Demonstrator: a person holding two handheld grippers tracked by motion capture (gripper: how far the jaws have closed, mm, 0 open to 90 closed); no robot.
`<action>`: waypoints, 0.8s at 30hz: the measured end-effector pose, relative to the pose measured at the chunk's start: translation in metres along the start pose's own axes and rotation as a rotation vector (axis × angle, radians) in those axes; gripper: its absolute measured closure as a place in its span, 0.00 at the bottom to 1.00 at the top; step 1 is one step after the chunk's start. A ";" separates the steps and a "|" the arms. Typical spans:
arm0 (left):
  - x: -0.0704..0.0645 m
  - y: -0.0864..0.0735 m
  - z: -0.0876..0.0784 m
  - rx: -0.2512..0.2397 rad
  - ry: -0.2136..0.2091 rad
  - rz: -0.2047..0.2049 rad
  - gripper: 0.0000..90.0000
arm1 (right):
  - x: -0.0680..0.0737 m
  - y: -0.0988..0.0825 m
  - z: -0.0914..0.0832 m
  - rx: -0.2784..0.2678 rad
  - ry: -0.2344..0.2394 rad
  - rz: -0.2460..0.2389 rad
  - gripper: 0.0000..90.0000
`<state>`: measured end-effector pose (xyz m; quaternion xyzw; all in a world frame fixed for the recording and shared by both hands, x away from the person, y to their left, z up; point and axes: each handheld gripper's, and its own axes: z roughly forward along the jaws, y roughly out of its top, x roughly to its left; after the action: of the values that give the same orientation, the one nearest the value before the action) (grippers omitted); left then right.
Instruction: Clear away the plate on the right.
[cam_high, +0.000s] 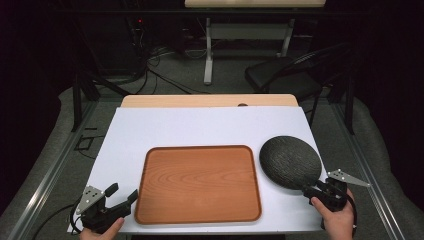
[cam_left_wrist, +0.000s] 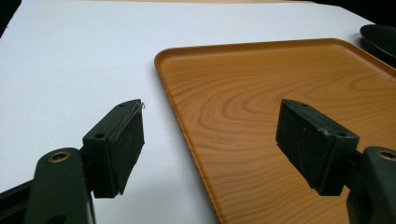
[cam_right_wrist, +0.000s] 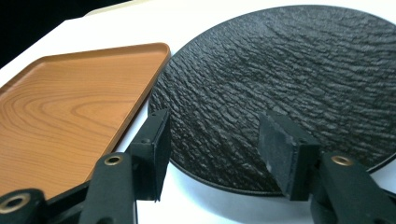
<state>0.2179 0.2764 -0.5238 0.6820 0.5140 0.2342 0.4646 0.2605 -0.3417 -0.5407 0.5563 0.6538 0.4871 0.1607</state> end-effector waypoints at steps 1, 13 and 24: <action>0.000 0.000 0.000 0.001 -0.002 0.000 0.26 | 0.000 0.000 0.000 0.000 0.000 0.000 0.49; -0.003 0.001 0.000 -0.001 -0.023 0.025 0.25 | 0.001 -0.001 -0.004 -0.022 -0.021 -0.019 0.43; -0.006 0.001 -0.003 -0.023 -0.036 0.051 0.25 | -0.001 0.000 -0.003 -0.036 -0.023 -0.012 0.43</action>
<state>0.2140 0.2723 -0.5203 0.6936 0.4853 0.2393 0.4755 0.2588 -0.3436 -0.5395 0.5550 0.6463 0.4914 0.1811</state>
